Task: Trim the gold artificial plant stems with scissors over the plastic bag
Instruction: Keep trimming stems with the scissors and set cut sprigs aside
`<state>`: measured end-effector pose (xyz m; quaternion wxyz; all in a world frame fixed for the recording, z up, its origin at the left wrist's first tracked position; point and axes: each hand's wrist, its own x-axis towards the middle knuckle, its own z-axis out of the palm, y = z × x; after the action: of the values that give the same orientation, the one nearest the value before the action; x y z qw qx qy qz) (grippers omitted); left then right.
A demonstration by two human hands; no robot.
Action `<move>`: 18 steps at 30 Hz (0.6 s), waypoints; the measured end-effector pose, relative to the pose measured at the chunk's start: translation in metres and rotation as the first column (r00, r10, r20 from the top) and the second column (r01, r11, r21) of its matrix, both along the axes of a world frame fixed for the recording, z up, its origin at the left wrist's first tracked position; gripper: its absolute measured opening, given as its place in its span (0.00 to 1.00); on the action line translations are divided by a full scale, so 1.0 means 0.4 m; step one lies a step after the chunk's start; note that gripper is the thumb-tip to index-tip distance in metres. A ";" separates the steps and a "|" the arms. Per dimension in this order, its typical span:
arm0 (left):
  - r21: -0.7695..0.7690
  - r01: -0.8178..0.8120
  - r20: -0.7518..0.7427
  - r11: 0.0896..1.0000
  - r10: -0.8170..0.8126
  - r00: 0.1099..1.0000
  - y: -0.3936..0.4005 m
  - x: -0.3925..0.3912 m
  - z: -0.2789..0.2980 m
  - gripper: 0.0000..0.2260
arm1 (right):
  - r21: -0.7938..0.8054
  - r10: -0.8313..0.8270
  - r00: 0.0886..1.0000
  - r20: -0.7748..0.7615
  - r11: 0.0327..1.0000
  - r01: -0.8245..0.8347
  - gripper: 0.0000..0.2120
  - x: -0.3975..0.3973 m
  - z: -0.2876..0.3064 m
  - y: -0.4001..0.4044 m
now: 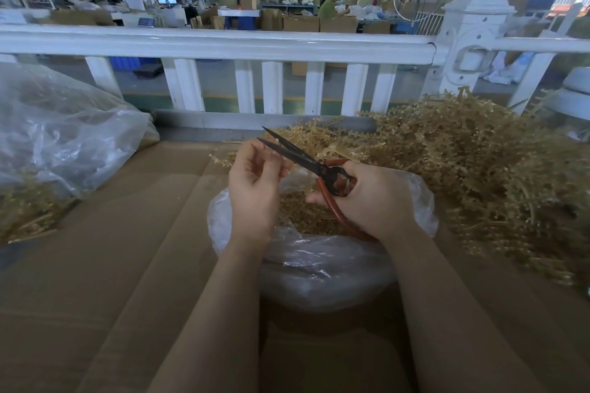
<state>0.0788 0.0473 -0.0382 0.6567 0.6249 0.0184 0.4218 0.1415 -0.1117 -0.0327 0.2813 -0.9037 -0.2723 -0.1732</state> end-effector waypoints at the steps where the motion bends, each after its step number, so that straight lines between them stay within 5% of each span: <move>1: 0.024 0.001 -0.012 1.000 -0.001 1.000 -0.001 -0.001 0.000 0.07 | 0.003 0.001 1.000 -0.004 1.000 -0.001 0.30 0.000 0.000 0.001; 4: 0.087 0.015 -0.061 0.996 -0.009 0.998 -0.007 -0.004 -0.001 0.05 | 0.023 0.008 1.000 -0.028 1.000 -0.007 0.39 -0.002 0.002 0.002; 18: 0.056 0.020 -0.084 0.998 -0.016 0.996 -0.014 -0.009 0.013 0.09 | 0.057 0.022 0.998 -0.053 0.998 -0.019 0.31 -0.005 0.003 0.000</move>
<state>0.0752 0.0415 -0.0329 0.6411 0.6605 0.0281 0.3898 0.1395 -0.1117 -0.0317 0.3157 -0.8969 -0.2689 -0.1534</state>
